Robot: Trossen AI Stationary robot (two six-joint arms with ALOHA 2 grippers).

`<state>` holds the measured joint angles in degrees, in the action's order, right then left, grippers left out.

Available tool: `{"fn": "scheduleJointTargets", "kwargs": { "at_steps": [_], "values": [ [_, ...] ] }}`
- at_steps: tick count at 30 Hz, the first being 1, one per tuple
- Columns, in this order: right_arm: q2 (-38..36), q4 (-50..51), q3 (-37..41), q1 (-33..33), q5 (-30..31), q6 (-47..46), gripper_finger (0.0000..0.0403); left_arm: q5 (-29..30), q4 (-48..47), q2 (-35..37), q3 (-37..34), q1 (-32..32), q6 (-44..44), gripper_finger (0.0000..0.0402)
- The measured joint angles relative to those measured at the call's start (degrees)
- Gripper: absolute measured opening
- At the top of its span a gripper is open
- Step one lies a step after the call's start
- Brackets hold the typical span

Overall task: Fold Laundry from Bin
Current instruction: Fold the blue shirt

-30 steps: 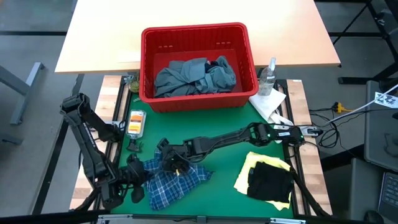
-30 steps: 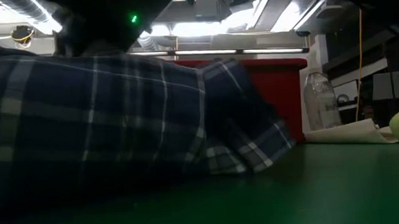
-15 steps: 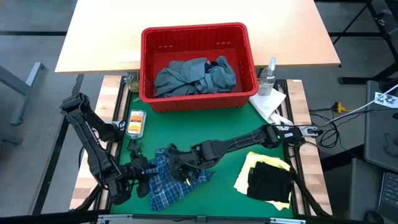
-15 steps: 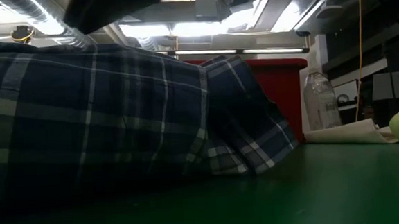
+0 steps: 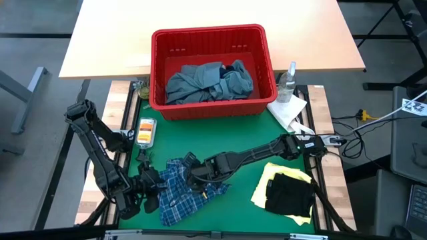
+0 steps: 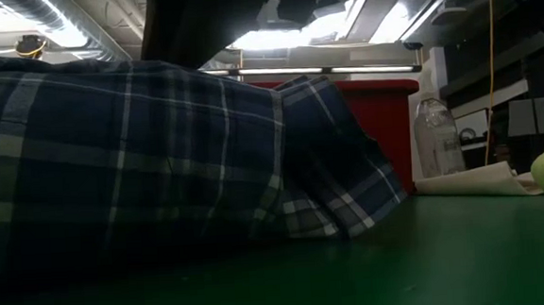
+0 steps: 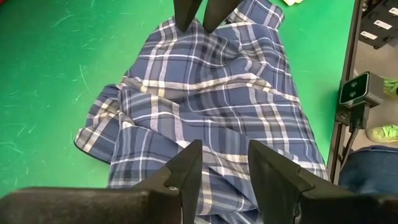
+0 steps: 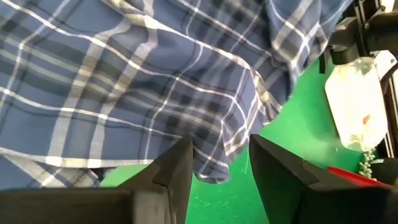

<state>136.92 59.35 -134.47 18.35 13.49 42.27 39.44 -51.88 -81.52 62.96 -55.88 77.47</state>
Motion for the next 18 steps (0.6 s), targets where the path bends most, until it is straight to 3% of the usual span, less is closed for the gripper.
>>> {"fn": "scheduleJointTargets", "kwargs": {
  "at_steps": [10,13,18],
  "values": [
    [1.3,1.1,0.6,0.0,-1.1,0.0,0.0151,0.0,0.0,0.0,0.0,0.0,0.0,0.0124],
    [1.3,1.3,1.1,0.0,-1.3,0.3,0.0119,-0.8,-0.4,0.0,0.0,0.0,-0.1,0.0124],
    [1.3,2.5,1.1,0.0,-1.1,1.5,0.0023,-9.6,-5.6,0.0,0.0,-0.1,-0.7,0.0124]
  ]
}}
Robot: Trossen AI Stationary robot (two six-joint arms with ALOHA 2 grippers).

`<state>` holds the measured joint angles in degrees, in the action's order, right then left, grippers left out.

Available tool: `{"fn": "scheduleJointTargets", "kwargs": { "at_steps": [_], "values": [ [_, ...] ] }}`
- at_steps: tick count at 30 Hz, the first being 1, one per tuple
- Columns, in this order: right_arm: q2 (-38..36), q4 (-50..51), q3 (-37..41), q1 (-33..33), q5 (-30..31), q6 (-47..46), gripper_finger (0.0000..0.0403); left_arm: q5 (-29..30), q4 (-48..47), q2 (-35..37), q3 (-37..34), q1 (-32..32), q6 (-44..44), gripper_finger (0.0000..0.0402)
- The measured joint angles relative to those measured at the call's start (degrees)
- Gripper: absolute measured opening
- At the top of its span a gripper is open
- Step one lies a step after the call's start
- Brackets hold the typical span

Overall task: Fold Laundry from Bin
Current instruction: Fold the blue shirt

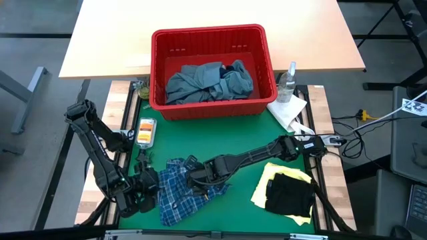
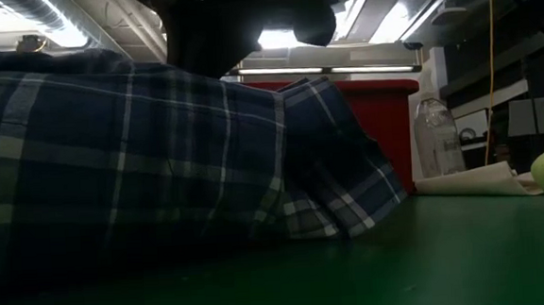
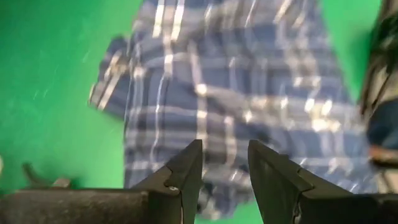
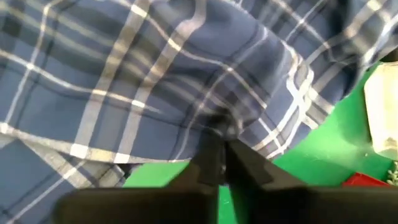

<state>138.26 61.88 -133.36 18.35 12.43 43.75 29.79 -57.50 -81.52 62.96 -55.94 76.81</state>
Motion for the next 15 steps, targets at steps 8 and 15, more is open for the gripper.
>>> {"fn": "scheduleJointTargets", "kwargs": {
  "at_steps": [8,15],
  "values": [
    [0.0,1.5,0.0,0.0,1.6,0.0,0.0021,-1.5,-5.7,0.0,0.0,0.0,-0.7,0.0124],
    [0.0,4.4,0.0,0.0,1.6,0.0,0.0009,-1.6,-8.6,0.0,0.0,-1.3,-4.6,0.0124]
  ]
}}
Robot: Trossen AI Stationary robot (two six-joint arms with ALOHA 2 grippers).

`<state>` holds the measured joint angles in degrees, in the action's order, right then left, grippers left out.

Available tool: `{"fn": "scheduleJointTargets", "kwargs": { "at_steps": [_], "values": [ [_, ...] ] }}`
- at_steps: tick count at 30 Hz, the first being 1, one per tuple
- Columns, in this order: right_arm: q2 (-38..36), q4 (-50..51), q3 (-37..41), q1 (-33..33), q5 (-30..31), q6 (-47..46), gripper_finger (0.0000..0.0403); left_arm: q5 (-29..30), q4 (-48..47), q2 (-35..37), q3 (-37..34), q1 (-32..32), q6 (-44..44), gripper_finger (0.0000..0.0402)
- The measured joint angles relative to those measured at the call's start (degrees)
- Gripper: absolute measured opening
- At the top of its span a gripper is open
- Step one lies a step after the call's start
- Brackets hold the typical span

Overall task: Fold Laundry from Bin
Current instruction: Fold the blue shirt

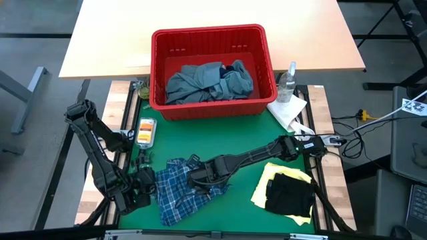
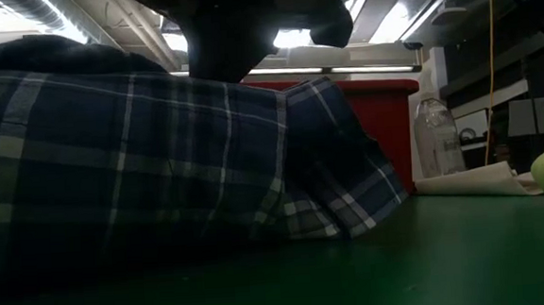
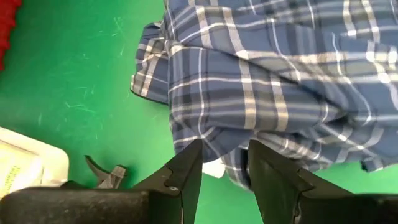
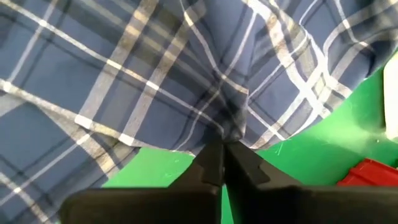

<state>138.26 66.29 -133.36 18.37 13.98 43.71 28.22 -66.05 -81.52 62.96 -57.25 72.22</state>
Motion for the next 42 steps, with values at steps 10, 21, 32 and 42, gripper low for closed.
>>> {"fn": "scheduleJointTargets", "kwargs": {
  "at_steps": [10,21,32,42],
  "values": [
    [0.0,0.0,0.0,0.0,0.0,-0.3,0.0006,2.9,-1.0,-3.8,0.0,-0.8,-1.0,0.0124],
    [-0.1,2.0,0.0,0.0,0.6,-1.3,0.0002,1.5,-0.7,-9.6,0.0,0.3,0.0,0.0035],
    [-0.3,12.0,0.0,0.0,9.0,-10.5,0.0002,-14.3,-1.0,-9.6,0.0,0.0,3.0,0.0002],
    [-0.3,7.3,0.0,-0.7,11.2,-10.1,0.0003,-12.9,-0.9,-9.6,0.0,-0.4,2.6,0.0005]
  ]
}}
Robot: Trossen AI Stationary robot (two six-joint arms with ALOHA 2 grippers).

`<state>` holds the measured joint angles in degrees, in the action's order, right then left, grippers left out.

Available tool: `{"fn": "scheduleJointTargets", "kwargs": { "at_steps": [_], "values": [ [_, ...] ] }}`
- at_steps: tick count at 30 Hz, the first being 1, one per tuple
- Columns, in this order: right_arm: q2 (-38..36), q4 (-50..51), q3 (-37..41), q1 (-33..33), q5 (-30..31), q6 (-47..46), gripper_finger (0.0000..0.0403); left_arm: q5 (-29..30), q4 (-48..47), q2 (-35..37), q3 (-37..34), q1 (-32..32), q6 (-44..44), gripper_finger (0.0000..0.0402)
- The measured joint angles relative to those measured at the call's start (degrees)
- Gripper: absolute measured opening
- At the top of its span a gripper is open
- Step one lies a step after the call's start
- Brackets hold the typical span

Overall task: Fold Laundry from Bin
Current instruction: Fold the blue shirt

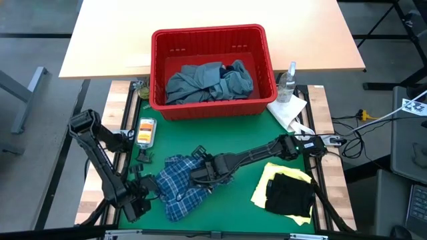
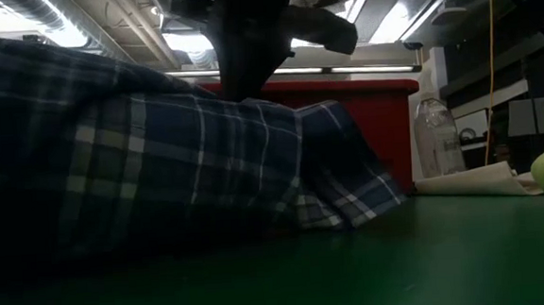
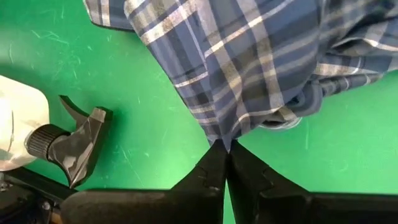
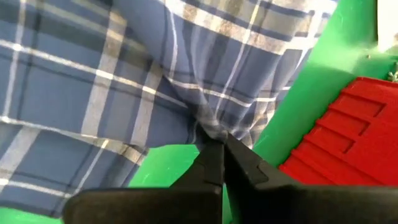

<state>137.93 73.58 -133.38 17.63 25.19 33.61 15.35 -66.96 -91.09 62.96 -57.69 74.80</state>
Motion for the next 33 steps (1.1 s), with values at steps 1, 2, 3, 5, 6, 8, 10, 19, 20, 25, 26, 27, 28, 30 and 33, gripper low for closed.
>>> {"fn": "scheduleJointTargets", "kwargs": {
  "at_steps": [1,2,3,5,6,8,10,19,20,25,26,27,28,30,33],
  "values": [
    [0.0,-0.1,0.0,-0.1,-0.1,0.0,0.0003,0.1,0.0,0.0,0.0,-0.1,0.0,0.0009],
    [0.0,-0.1,0.0,-0.2,-0.2,-0.1,0.0003,0.1,0.1,0.0,0.0,-0.1,0.2,0.0013],
    [0.0,-0.1,0.0,-0.3,-0.2,-0.2,0.0003,0.1,0.1,0.0,0.0,0.0,0.7,0.0019],
    [0.0,-0.2,0.0,-0.5,-0.4,-0.2,0.0003,0.1,0.2,0.0,0.0,0.3,1.7,0.0033],
    [0.0,-0.2,0.0,-0.6,-0.6,-0.2,0.0003,0.1,0.3,0.0,0.0,0.4,2.2,0.0042],
    [0.0,-0.3,0.0,-0.7,-0.9,-0.2,0.0004,0.1,0.3,0.0,0.0,0.4,3.0,0.0063],
    [0.0,-0.3,0.0,-0.8,-1.4,-0.2,0.0013,0.0,0.6,0.0,0.0,0.6,3.1,0.0084],
    [0.0,-0.8,0.0,-0.8,5.1,-0.3,0.0129,-1.0,-0.1,0.5,0.0,0.8,4.2,0.0086],
    [0.0,-0.5,0.0,-0.8,5.8,-0.3,0.0137,-2.9,-0.4,0.9,0.0,0.8,4.2,0.0078],
    [-0.2,2.2,-1.6,-0.8,6.3,-0.3,0.0151,-9.9,-0.4,2.4,0.0,0.7,5.8,0.0042],
    [-0.5,2.5,-1.6,-0.8,6.3,-0.3,0.015,-10.4,-0.4,2.6,0.0,0.7,6.1,0.0035],
    [-0.8,3.1,-1.6,-0.8,6.3,-0.3,0.0149,-10.8,-0.2,2.9,0.0,0.8,6.5,0.0028],
    [-1.0,3.5,-1.6,-0.7,6.2,-0.4,0.0148,-11.0,0.1,3.1,0.0,0.8,7.1,0.0021],
    [-1.9,4.0,-1.6,-0.7,4.9,-0.9,0.0147,-11.7,0.9,3.4,0.0,0.8,7.7,0.0007],
    [-3.4,5.2,-1.6,-0.3,0.8,-4.2,0.0146,-12.1,4.2,3.5,0.2,0.8,7.7,0.0004]
  ]
}}
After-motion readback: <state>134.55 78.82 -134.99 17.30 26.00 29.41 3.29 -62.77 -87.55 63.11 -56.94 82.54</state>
